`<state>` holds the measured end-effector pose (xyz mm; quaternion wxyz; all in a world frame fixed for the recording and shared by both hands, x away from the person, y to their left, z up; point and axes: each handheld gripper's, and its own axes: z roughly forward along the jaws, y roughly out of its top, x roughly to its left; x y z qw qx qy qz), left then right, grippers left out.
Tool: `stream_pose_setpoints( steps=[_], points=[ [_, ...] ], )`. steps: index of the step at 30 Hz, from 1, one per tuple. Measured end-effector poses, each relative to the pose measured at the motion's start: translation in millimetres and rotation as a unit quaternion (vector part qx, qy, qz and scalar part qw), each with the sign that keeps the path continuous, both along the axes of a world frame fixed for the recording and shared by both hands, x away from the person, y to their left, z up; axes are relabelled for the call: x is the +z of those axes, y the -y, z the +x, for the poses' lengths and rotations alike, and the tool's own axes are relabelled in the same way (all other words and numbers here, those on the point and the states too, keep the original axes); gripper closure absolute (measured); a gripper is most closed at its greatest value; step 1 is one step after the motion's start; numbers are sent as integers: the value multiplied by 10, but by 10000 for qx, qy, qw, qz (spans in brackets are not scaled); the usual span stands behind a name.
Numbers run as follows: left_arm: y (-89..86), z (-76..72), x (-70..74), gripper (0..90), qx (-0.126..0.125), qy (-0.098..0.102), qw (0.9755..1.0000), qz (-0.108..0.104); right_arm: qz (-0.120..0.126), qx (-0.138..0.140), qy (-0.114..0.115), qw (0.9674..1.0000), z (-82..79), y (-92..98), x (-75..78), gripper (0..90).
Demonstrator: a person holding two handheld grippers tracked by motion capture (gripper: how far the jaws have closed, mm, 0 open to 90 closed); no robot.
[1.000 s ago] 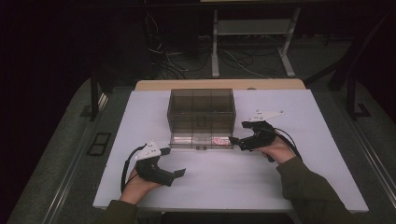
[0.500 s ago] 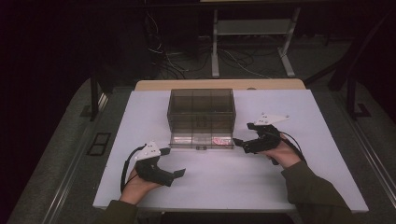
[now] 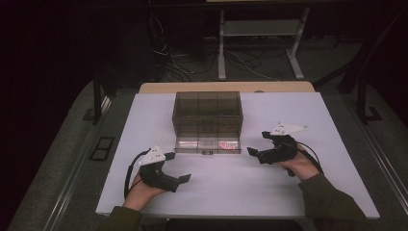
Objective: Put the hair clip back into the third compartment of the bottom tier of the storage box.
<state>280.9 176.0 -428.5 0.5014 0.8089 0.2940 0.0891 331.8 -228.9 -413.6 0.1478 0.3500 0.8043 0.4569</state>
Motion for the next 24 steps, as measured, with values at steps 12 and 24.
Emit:
stream_pose_setpoints(
  steps=[12, 24],
  points=[
    [5, 0, -7, 0, -17, -25, 10000, 21, -106, -101, 29, 9999, -264, 262, -87, 117],
    [4, 0, -4, 0, -13, -10, 10000, 29, -96, -246, -21, 9996, -533, 567, -216, 117]
  ],
)
